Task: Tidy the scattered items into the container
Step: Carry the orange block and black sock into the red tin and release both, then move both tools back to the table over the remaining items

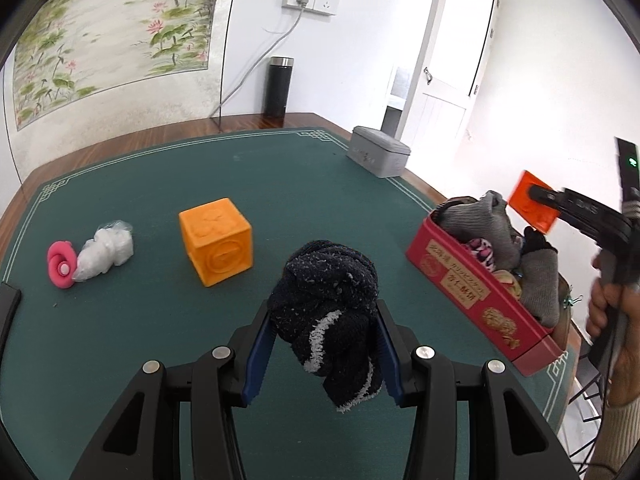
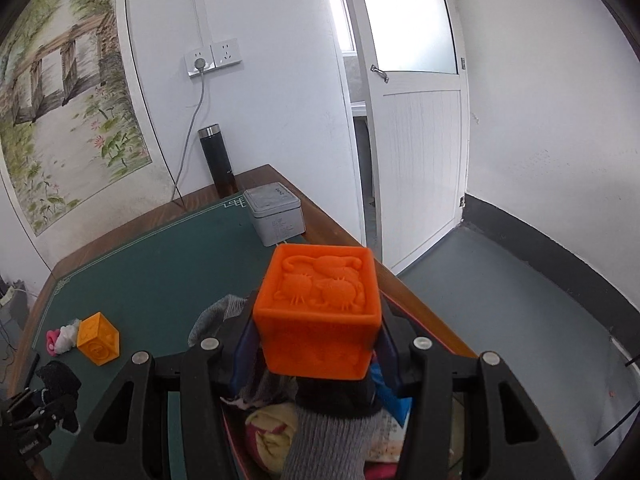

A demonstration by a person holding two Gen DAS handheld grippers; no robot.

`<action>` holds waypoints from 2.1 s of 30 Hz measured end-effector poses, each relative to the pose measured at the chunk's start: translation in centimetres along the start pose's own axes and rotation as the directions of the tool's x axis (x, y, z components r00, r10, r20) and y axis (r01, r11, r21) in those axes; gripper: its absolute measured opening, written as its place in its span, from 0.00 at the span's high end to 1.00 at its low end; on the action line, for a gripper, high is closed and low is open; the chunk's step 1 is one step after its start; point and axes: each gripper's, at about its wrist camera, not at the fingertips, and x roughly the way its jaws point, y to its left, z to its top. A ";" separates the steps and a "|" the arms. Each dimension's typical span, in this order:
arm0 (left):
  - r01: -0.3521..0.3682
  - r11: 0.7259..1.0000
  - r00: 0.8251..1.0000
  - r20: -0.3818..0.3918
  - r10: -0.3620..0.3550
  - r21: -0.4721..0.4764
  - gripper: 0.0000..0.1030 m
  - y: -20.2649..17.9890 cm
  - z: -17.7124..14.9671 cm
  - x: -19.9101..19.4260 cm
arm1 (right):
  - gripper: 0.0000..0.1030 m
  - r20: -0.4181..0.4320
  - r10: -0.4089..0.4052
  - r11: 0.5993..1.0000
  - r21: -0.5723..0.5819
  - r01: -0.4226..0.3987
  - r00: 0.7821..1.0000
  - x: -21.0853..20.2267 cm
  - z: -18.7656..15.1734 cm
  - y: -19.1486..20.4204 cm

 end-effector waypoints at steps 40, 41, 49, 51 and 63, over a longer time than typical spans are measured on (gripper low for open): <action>0.319 0.929 0.947 -0.100 -0.305 0.187 0.53 -16.1 2.9 5.7 | 0.31 0.169 -0.011 0.997 0.072 -0.002 0.985 -7.5 -3.0 -4.2; 0.317 0.926 0.948 -0.106 -0.300 0.204 0.53 -16.9 2.9 6.4 | 0.32 0.172 -0.013 0.997 0.077 0.000 0.985 -7.6 -3.2 -4.4; 0.340 0.901 0.940 -0.131 -0.315 0.271 0.53 -19.7 2.9 9.9 | 0.32 0.181 -0.038 0.994 0.107 0.019 0.983 -7.7 -3.9 -6.0; 0.361 0.891 0.932 -0.146 -0.333 0.274 0.52 -19.9 2.9 10.4 | 0.32 0.178 -0.028 0.994 0.113 0.007 0.984 -7.4 -4.0 -6.1; 0.415 0.885 0.906 -0.188 -0.379 0.213 0.36 -18.2 2.9 10.3 | 0.32 0.179 0.005 0.995 0.100 -0.023 0.984 -7.1 -4.3 -4.5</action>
